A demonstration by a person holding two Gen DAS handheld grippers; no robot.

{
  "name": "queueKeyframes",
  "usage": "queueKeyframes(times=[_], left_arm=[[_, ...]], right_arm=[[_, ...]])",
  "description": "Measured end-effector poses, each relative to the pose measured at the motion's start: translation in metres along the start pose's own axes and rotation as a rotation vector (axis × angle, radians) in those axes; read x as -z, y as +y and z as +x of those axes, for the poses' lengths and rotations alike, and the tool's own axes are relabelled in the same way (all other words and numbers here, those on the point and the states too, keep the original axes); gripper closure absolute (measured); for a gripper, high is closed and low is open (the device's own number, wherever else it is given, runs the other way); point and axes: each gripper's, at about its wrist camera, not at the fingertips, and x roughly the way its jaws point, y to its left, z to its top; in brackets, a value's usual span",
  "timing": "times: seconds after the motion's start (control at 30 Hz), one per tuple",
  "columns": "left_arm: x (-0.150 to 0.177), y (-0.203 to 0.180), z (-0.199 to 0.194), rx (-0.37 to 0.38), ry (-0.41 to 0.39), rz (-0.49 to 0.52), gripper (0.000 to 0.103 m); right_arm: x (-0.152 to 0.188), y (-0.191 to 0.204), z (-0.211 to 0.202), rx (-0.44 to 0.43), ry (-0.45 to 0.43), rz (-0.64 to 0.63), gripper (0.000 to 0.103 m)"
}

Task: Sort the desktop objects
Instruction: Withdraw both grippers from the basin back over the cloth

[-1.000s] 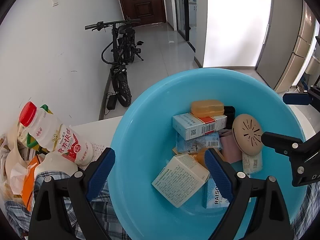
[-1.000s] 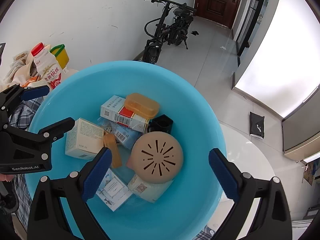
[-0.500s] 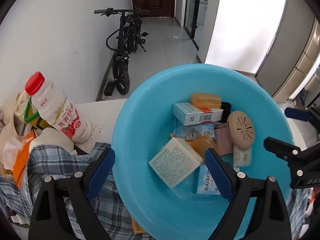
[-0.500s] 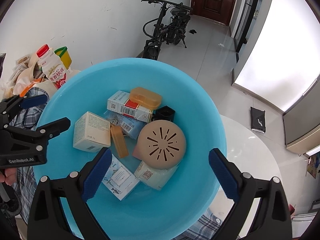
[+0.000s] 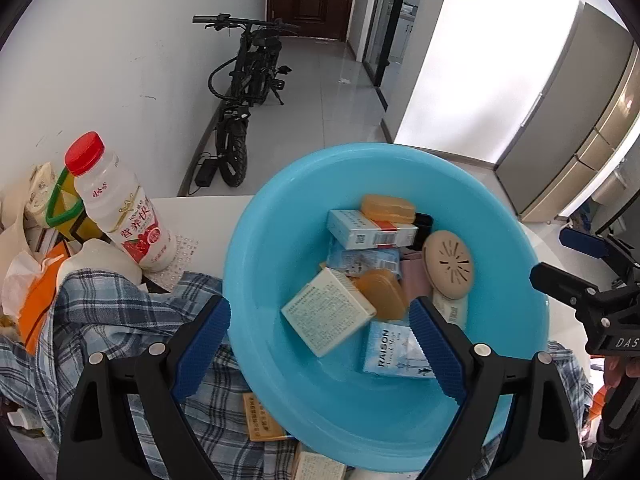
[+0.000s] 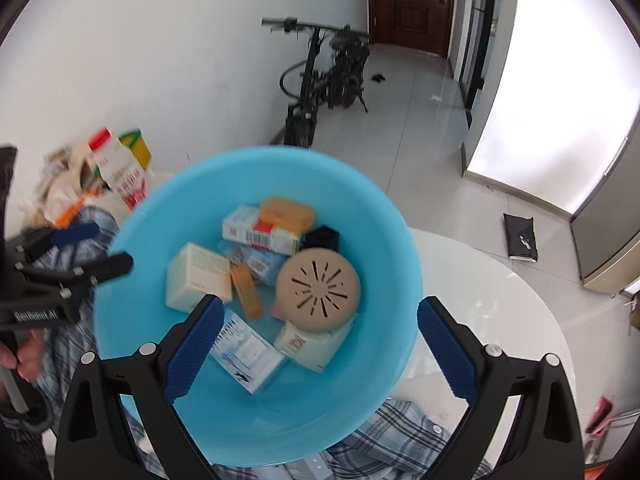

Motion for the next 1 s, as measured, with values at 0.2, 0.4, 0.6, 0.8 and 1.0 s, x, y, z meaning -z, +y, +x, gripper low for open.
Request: queueKeyframes(times=[0.2, 0.4, 0.6, 0.8, 1.0], left_arm=[[0.005, -0.014, -0.027, -0.014, -0.053, 0.058, 0.010], [0.019, -0.019, -0.053, 0.049, -0.078, 0.073, 0.010], [0.043, -0.022, -0.072, -0.068, -0.117, 0.170, 0.010], [0.073, -0.026, -0.093, -0.070, -0.146, 0.198, 0.010], [0.109, -0.047, -0.117, -0.037, -0.219, 0.269, 0.010]], right_arm=[[0.005, 0.007, -0.024, -0.010, -0.065, -0.015, 0.006], [0.024, 0.005, -0.041, 0.006, -0.117, 0.003, 0.006], [0.048, -0.005, -0.064, 0.010, -0.168, 0.053, 0.006], [0.077, -0.008, -0.083, 0.035, -0.205, 0.075, 0.006], [0.106, -0.002, -0.115, 0.014, -0.262, 0.041, 0.006]])
